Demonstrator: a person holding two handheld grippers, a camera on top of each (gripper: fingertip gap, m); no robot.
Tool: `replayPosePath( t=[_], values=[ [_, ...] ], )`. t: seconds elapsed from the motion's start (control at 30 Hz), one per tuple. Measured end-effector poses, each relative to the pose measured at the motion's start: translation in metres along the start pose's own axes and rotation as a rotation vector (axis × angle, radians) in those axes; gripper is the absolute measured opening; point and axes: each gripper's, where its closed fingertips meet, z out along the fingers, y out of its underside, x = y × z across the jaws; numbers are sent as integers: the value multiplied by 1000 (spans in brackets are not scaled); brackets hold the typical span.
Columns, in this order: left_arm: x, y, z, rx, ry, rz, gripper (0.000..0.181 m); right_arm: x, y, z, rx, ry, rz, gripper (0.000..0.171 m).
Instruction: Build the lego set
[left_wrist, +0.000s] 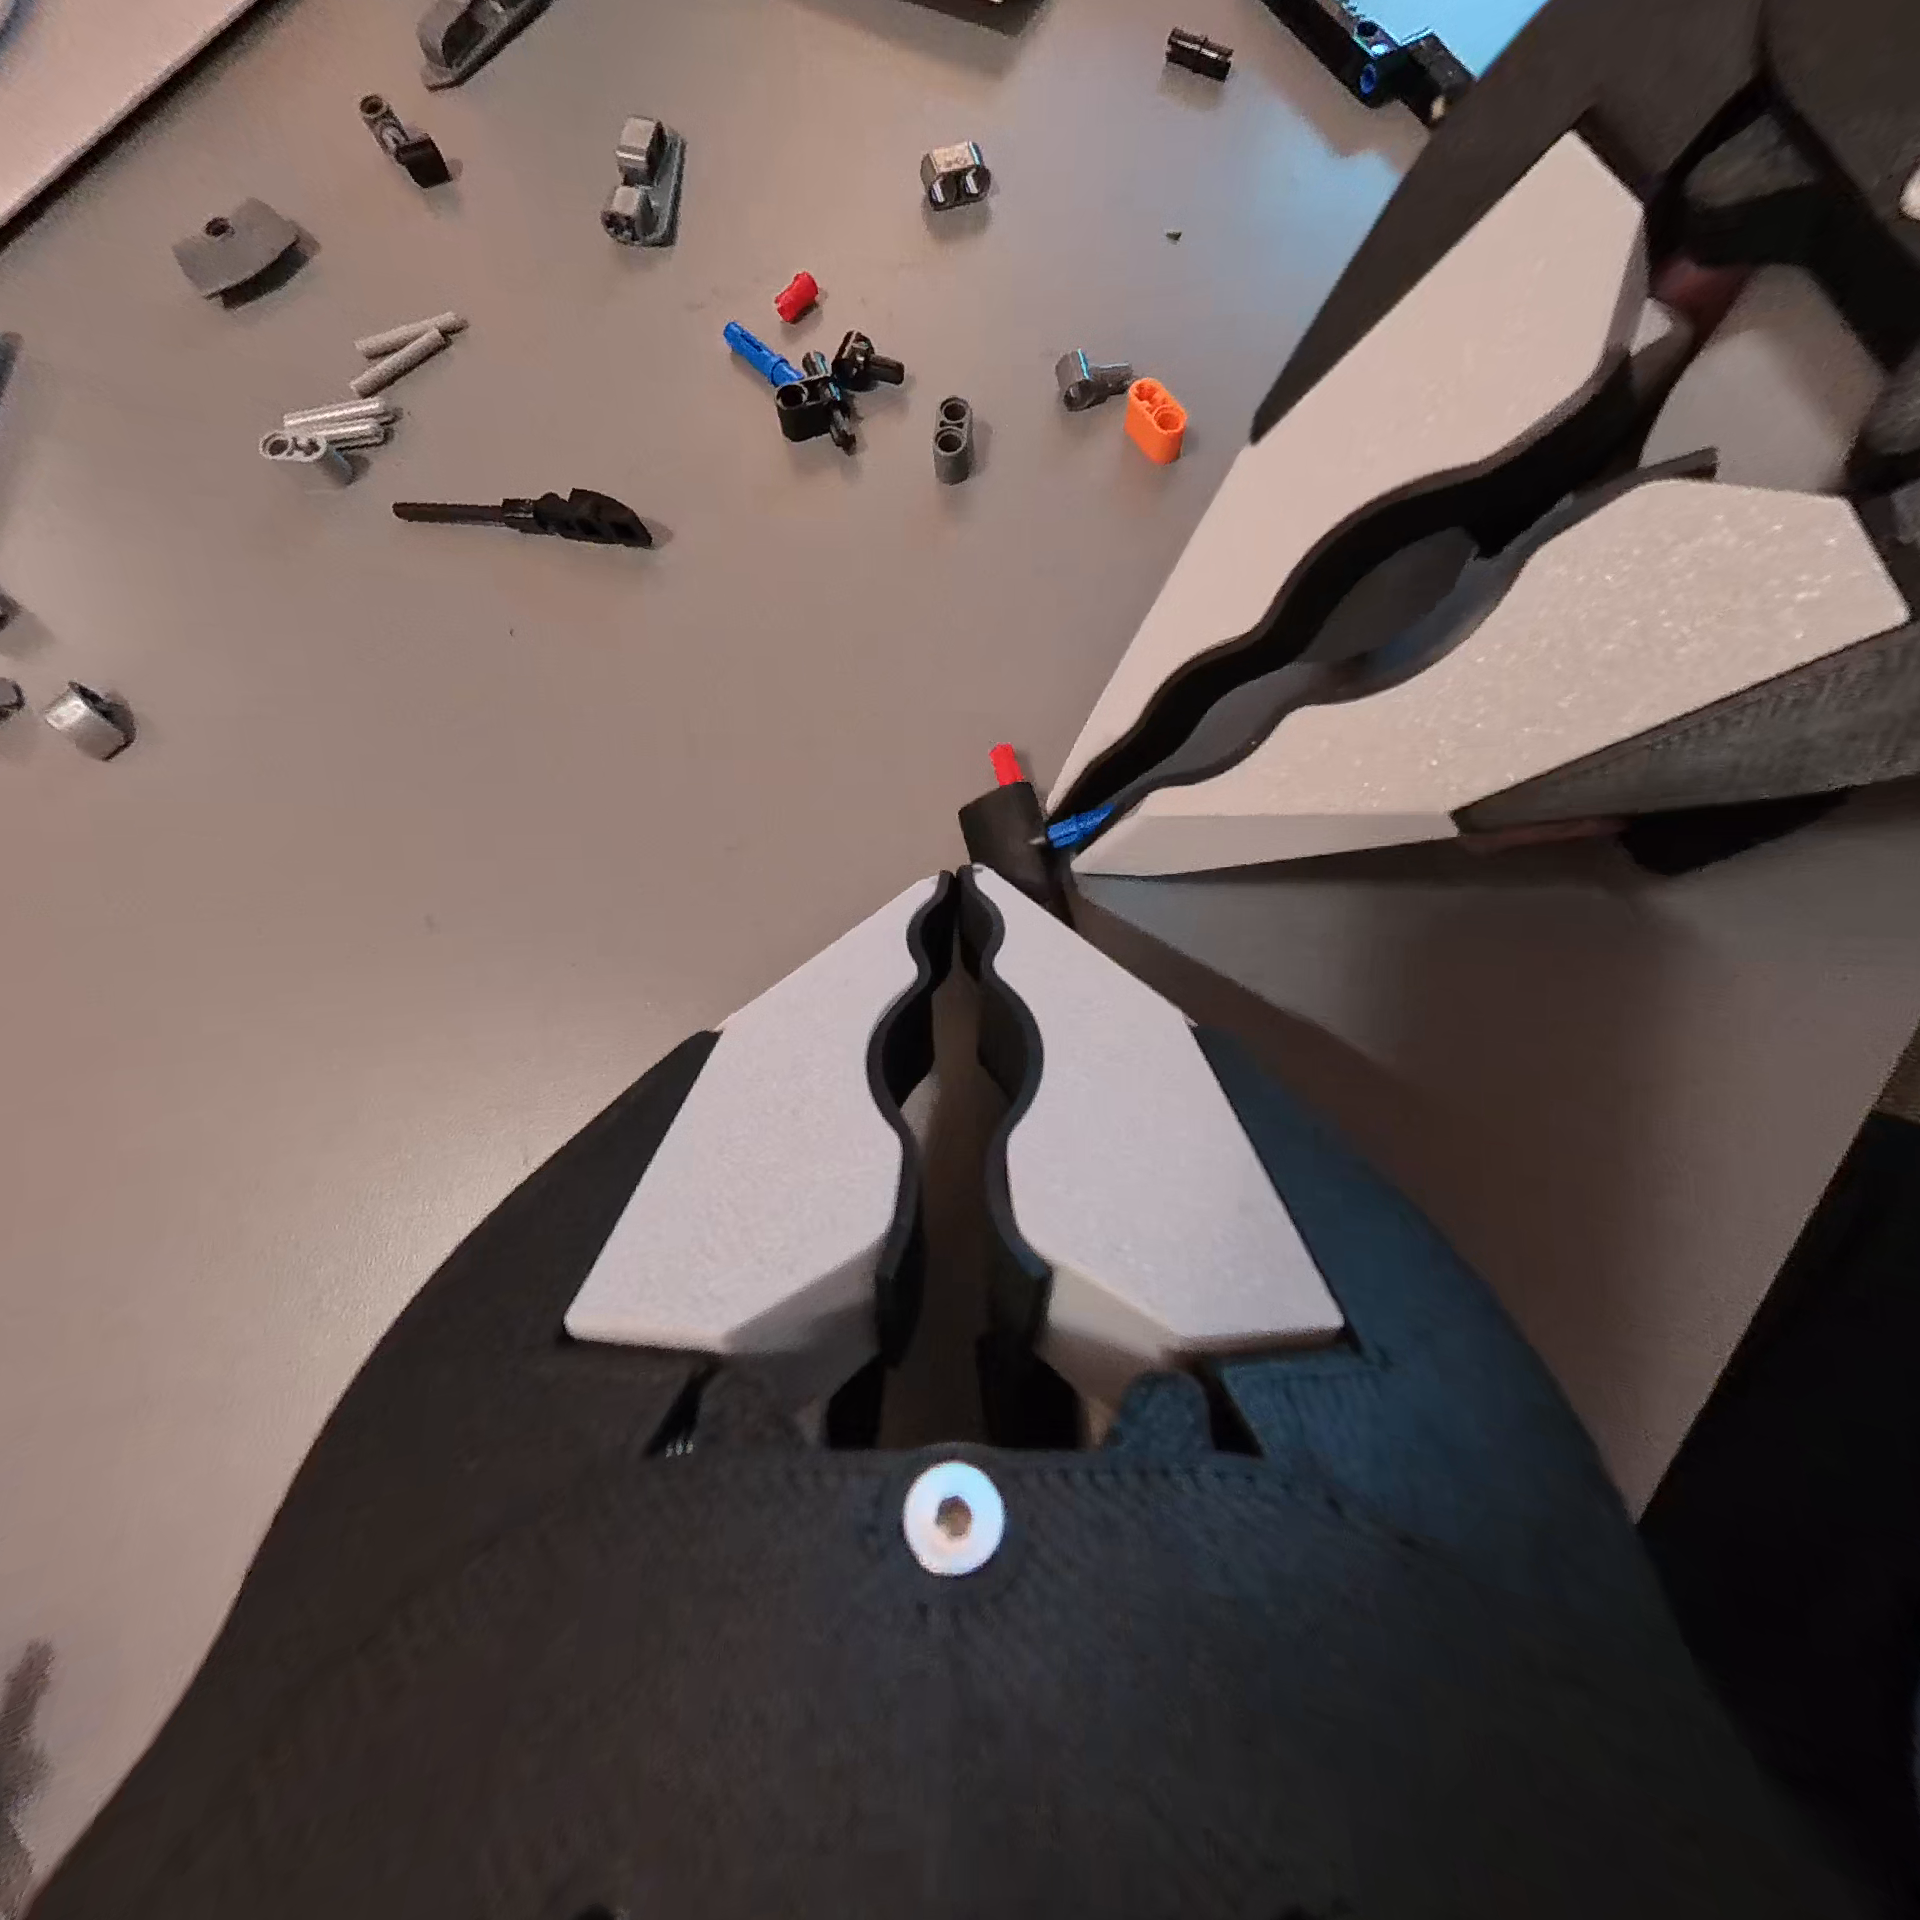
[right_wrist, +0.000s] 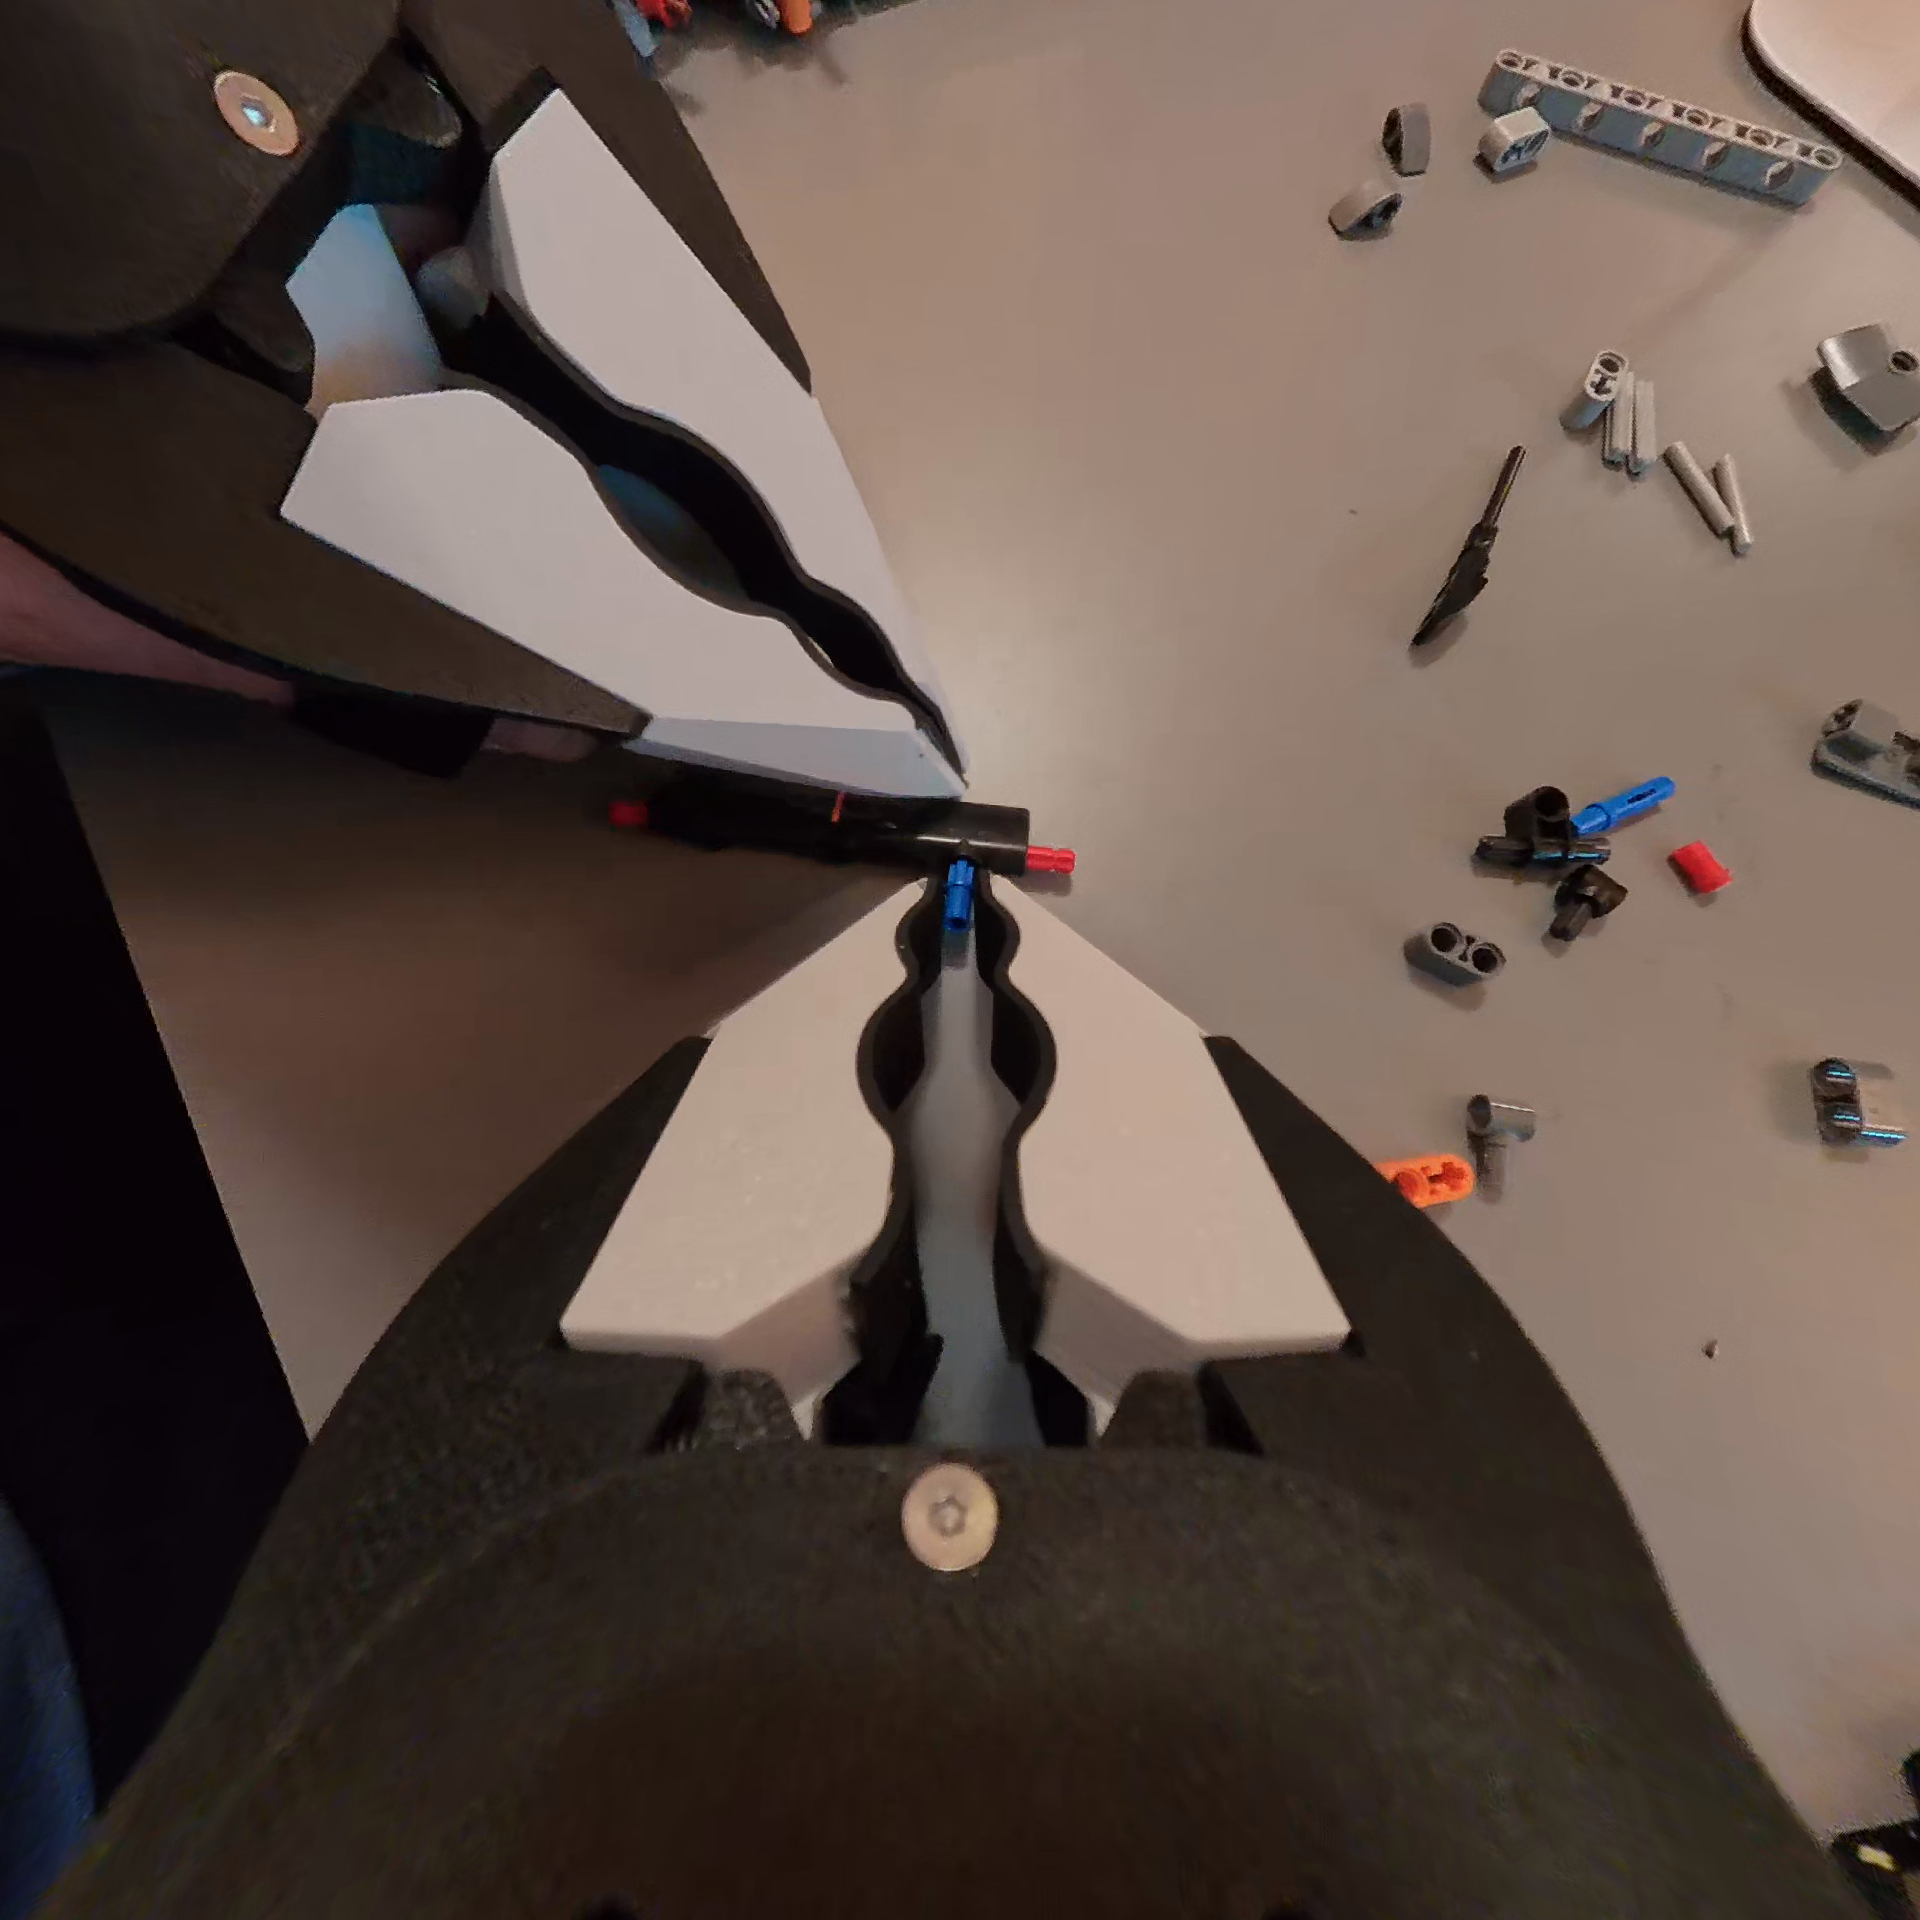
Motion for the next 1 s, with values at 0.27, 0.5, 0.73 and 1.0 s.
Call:
replayPosePath(
  t=[0.27, 0.5, 0.73, 1.0],
  values=[
    [-1, -2, -4, 23, 29, -54, 7, 1, -2, -3, 27, -5, -5, 2],
    [6, -15, -21, 124, 292, -251, 24, 6, -16, -16, 142, 21, -27, 2],
    [19, -33, -29, 190, 452, -294, 31, 3, -40, -33, 245, 36, -92, 2],
    [28, -42, -40, 253, 616, -387, 5, -2, -51, -44, 333, -2, -100, 3]
  ],
)
